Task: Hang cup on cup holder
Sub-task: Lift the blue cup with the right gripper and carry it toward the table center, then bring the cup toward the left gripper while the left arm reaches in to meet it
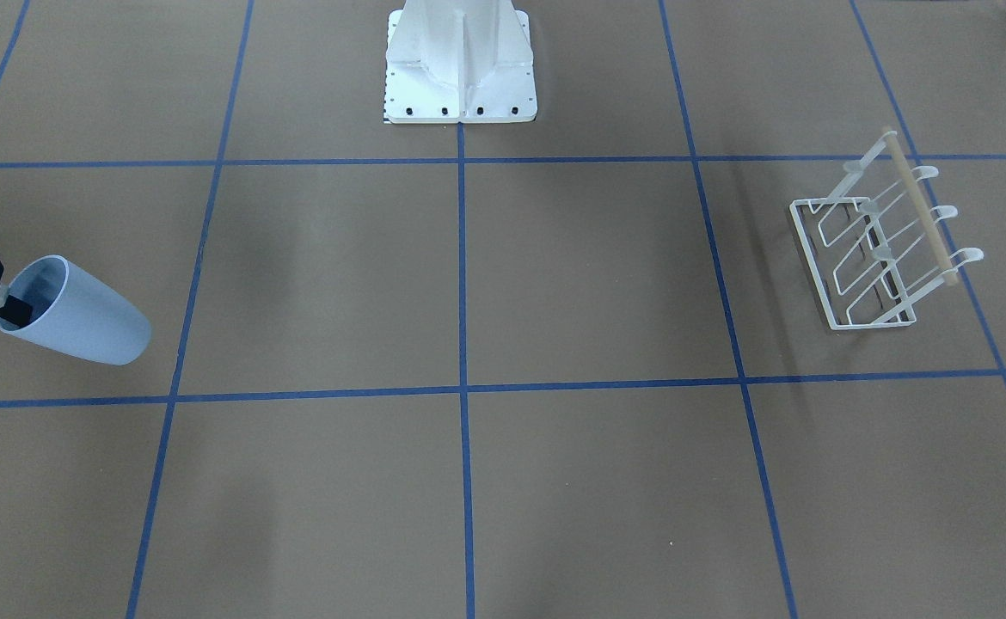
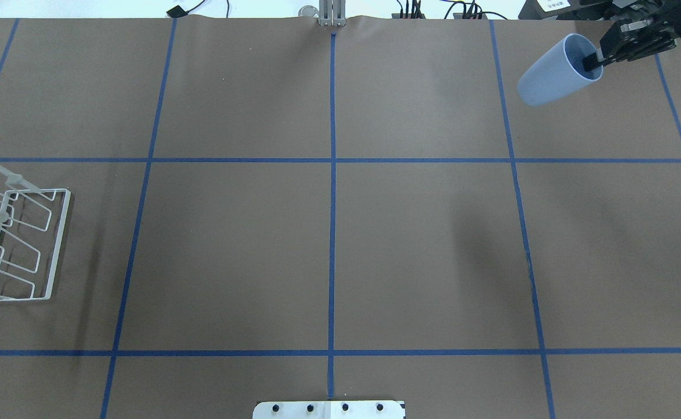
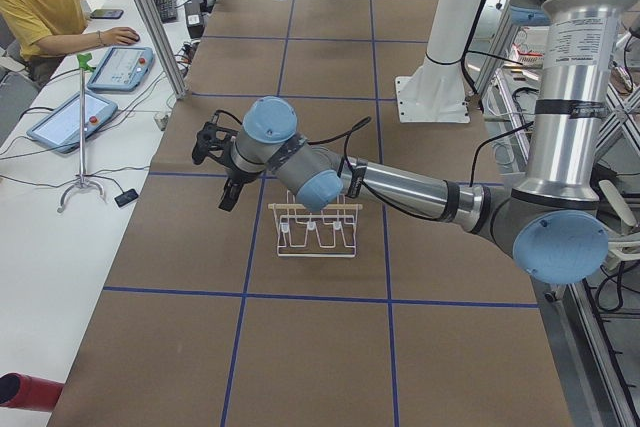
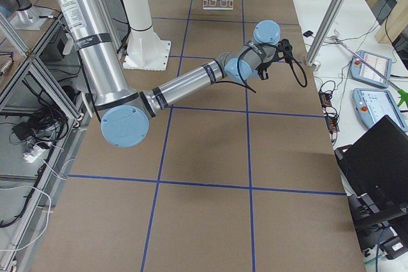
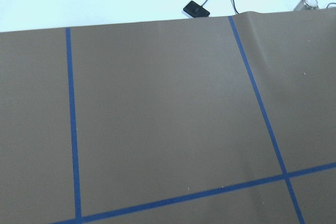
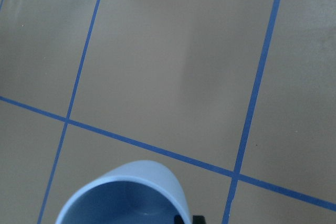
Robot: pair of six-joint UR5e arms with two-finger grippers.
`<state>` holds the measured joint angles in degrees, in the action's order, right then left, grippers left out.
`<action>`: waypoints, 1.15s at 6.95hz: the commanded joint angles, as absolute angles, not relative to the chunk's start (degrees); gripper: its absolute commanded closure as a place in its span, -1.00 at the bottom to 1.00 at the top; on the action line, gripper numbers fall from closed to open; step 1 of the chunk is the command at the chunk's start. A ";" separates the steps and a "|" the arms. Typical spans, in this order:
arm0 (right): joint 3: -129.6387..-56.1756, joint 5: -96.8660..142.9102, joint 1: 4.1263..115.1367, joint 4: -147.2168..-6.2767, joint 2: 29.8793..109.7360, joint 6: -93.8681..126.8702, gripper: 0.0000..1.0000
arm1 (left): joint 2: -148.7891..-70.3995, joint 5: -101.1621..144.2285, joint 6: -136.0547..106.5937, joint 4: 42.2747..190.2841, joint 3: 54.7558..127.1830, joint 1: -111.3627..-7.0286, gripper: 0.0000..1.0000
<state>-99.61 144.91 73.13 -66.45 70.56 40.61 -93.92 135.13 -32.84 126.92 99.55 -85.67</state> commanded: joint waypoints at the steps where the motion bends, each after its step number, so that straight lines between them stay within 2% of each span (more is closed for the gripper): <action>1: -100.37 139.94 69.90 -48.97 70.49 60.09 1.00 | -96.05 133.86 -45.66 132.19 101.59 -82.55 -1.00; 3: -99.67 135.71 64.71 -37.93 68.75 69.82 1.00 | -100.52 134.47 -61.69 138.12 103.27 -77.63 -1.00; 4: -99.58 135.70 62.51 -36.75 65.08 75.53 1.00 | -103.16 134.47 -70.75 143.30 103.18 -73.87 -1.00; 6: -99.41 135.79 60.04 -34.02 61.98 80.30 1.00 | -110.97 134.47 -85.20 147.73 103.36 -67.35 -1.00; 8: -99.40 135.79 58.11 -27.90 60.82 86.80 1.00 | -115.55 134.30 -97.07 154.40 102.66 -62.68 -1.00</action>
<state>-99.43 135.79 59.30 -31.79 61.42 82.65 -112.77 134.38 -90.51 150.97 103.00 -65.11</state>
